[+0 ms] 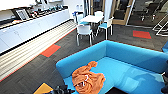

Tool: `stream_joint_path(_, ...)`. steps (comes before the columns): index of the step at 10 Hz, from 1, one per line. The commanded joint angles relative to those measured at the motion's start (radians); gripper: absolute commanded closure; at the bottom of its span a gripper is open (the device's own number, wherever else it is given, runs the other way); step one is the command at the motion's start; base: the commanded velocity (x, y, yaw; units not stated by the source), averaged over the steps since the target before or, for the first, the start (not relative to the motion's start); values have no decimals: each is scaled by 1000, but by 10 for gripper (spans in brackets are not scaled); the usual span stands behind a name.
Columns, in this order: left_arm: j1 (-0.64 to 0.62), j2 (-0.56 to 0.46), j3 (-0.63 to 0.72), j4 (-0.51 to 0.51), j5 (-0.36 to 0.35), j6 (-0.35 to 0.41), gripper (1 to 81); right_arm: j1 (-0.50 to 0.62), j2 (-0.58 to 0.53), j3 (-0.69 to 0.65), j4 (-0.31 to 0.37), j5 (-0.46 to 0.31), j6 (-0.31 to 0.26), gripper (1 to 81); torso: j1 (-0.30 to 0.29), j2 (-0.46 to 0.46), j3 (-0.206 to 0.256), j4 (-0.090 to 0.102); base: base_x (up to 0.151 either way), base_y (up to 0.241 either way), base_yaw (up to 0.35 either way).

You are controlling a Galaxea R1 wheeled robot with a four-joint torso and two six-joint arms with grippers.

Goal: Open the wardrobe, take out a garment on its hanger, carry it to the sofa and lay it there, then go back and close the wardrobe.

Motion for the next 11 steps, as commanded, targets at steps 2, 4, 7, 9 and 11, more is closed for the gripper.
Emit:
stream_joint_path(2, 336, -132, 51, 415, -135, 3, 10, 7, 14, 8, 5, -72, -1, 10, 0, 0, 0, 0, 0, 0, 0)
stream_joint_path(4, 452, -121, -4, 417, -194, 3, 10, 7, 14, 0, 4, -72, -3, 10, -1, 0, 77, 0, 0, 0, 0)
stream_joint_path(7, 564, -4, -175, 420, -211, 10, 10, 9, 14, -12, 5, -72, -1, 10, -1, -1, 74, 0, 0, 0, 0)
stream_joint_path(9, 612, 66, -265, 418, -231, 12, 10, 10, 13, -16, 5, -70, -1, 10, -1, -2, 107, -29, 0, 0, 0)
stream_joint_path(11, 652, 134, -343, 415, -231, 9, 10, 9, 13, -16, 1, -70, -1, 10, -1, -3, 119, -84, 0, 0, 0)
